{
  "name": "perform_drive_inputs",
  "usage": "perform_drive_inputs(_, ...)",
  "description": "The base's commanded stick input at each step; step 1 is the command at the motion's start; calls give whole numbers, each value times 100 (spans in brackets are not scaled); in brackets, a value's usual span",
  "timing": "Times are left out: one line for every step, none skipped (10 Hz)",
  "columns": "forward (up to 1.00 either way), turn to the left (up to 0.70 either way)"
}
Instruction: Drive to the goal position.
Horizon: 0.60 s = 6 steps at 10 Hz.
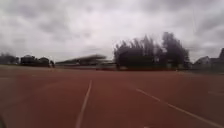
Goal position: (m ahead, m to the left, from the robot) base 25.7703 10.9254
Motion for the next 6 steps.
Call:
perform_drive_inputs(70, 0)
perform_drive_inputs(70, 0)
perform_drive_inputs(70, 0)
perform_drive_inputs(70, 0)
perform_drive_inputs(70, 0)
perform_drive_inputs(70, 0)
